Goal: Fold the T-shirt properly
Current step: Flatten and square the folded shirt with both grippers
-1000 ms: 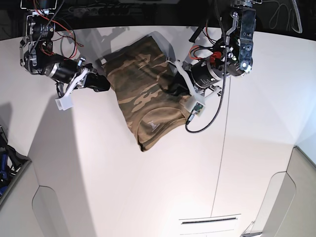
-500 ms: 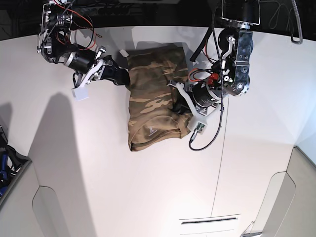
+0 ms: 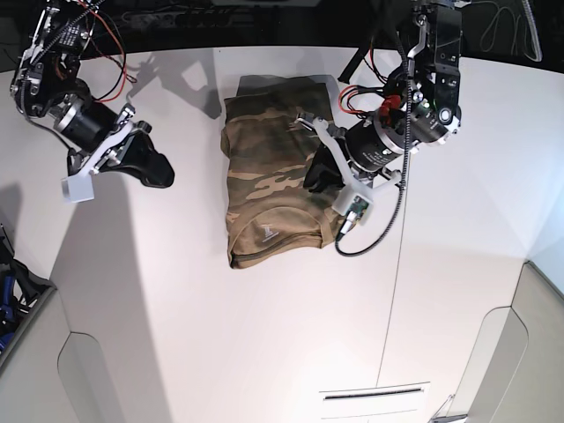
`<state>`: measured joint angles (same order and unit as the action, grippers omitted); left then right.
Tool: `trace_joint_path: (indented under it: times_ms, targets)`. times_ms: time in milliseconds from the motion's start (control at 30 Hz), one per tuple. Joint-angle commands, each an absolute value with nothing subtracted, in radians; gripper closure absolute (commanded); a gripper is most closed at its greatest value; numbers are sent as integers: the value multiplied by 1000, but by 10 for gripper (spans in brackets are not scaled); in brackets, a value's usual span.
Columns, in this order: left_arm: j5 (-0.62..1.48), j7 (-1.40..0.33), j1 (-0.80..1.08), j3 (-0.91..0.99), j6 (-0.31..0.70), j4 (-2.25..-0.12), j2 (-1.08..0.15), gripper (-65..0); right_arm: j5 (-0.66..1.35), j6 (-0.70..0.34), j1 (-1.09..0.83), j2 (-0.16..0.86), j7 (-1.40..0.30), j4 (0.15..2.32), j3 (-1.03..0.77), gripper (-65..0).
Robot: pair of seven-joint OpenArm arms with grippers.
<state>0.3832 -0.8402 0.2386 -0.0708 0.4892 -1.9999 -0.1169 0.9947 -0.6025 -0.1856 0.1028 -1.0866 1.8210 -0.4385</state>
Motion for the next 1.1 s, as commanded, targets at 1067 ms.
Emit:
trace_joint_path:
  times_ms: [1067]
  targets:
    - [431,-741,257,-71,539,-1645,-62,-84,511,-601,108,116,-689,1216,43,0]
